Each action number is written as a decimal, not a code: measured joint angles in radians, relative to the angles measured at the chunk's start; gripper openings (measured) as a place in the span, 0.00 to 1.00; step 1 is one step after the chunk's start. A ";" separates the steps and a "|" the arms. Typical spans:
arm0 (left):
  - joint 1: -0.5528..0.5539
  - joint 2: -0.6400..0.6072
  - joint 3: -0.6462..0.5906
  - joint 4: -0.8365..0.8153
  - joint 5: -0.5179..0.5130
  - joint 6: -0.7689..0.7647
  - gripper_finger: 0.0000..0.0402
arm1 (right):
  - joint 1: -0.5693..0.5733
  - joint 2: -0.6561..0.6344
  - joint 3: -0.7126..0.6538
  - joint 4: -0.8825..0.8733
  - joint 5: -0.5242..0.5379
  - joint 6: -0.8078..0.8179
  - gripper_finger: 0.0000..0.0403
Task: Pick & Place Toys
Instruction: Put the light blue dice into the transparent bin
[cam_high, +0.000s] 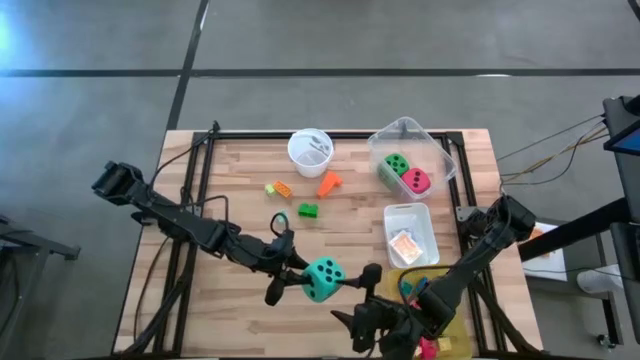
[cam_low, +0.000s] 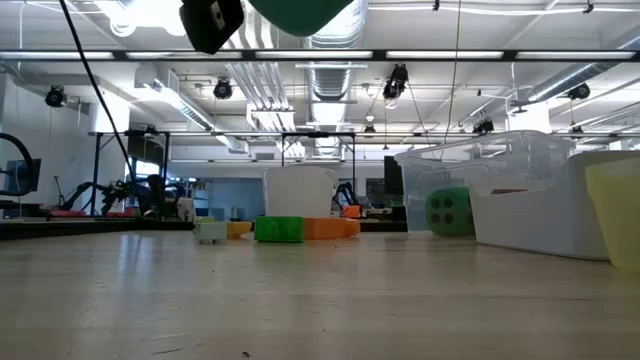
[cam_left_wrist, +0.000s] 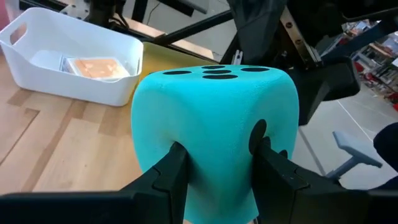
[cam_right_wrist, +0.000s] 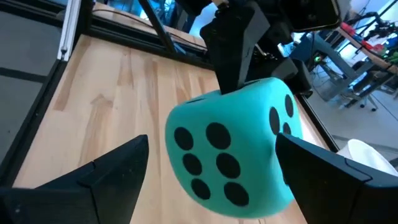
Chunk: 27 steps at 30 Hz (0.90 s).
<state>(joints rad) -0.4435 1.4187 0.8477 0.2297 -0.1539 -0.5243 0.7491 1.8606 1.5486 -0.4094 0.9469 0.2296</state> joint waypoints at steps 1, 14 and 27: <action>-0.001 0.001 0.002 0.002 0.001 0.000 0.34 | -0.005 0.000 0.000 0.001 -0.009 -0.003 0.86; -0.003 0.040 0.031 -0.010 0.097 0.043 0.33 | -0.095 -0.002 0.002 -0.024 -0.241 -0.077 0.86; -0.004 0.041 0.030 0.010 0.121 0.076 0.33 | -0.130 -0.005 0.003 -0.042 -0.268 -0.027 0.60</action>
<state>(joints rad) -0.4473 1.4593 0.8772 0.2401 -0.0327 -0.4488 0.6189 1.8561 1.5513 -0.4516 0.6792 0.2028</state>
